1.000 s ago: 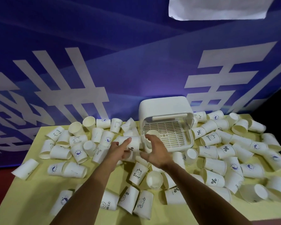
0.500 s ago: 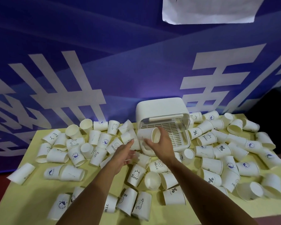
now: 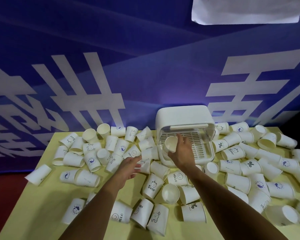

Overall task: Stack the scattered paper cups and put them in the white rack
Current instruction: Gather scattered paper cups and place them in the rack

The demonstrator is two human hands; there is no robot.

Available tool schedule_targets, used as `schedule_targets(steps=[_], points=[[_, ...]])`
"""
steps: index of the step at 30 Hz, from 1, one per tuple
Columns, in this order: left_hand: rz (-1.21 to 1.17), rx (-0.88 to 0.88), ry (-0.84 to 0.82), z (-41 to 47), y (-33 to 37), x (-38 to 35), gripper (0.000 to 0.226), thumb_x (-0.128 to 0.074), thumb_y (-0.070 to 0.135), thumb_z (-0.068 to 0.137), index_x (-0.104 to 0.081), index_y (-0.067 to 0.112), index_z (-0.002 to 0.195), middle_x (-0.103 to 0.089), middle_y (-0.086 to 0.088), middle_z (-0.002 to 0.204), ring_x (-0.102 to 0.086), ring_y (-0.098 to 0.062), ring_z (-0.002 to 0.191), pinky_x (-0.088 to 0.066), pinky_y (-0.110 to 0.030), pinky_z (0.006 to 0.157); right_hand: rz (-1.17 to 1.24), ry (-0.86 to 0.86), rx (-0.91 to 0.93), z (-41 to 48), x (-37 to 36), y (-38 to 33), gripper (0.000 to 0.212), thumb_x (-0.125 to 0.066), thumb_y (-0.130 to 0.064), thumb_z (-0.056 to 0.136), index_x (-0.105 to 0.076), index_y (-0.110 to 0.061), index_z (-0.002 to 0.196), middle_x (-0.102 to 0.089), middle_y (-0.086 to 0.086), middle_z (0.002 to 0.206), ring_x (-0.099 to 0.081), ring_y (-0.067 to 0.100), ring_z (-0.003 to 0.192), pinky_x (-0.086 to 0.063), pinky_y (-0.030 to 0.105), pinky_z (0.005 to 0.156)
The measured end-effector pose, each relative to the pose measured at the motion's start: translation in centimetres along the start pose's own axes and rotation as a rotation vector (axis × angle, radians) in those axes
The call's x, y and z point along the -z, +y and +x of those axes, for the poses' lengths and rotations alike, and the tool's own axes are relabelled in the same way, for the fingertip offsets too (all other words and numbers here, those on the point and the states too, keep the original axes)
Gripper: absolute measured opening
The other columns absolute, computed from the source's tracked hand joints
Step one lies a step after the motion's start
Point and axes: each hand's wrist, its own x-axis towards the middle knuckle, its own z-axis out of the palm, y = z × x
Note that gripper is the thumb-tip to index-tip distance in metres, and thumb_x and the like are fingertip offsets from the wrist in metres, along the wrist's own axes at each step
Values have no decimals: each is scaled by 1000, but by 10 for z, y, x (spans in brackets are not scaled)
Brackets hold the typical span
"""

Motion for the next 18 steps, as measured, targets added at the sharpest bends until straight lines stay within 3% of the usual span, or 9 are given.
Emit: schedule_targets(steps=[6, 10, 18], points=[[-10, -2, 19, -3, -11, 15, 35, -66, 46, 90, -62, 18, 110, -72, -4, 108, -71, -21, 93, -50, -29, 74, -109, 67, 138, -6, -8, -10, 60, -75, -33, 80, -52, -9, 129, -56, 11, 125, -51, 28, 114, -42, 37, 99], [-25, -10, 63, -11, -17, 33, 34, -68, 47, 88, -64, 19, 108, -73, -3, 104, -70, -15, 83, -49, -27, 68, -48, -82, 251, -14, -27, -30, 60, -73, -31, 82, -52, -11, 134, -54, 10, 131, -49, 29, 120, -41, 37, 102], [6, -9, 268, -40, -56, 100, 29, -75, 33, 86, -66, 12, 104, -71, -6, 94, -63, -14, 80, -43, -25, 63, -96, -344, 420, -42, -83, -89, 62, -70, -37, 84, -50, -15, 138, -54, 8, 132, -51, 28, 121, -43, 38, 102]])
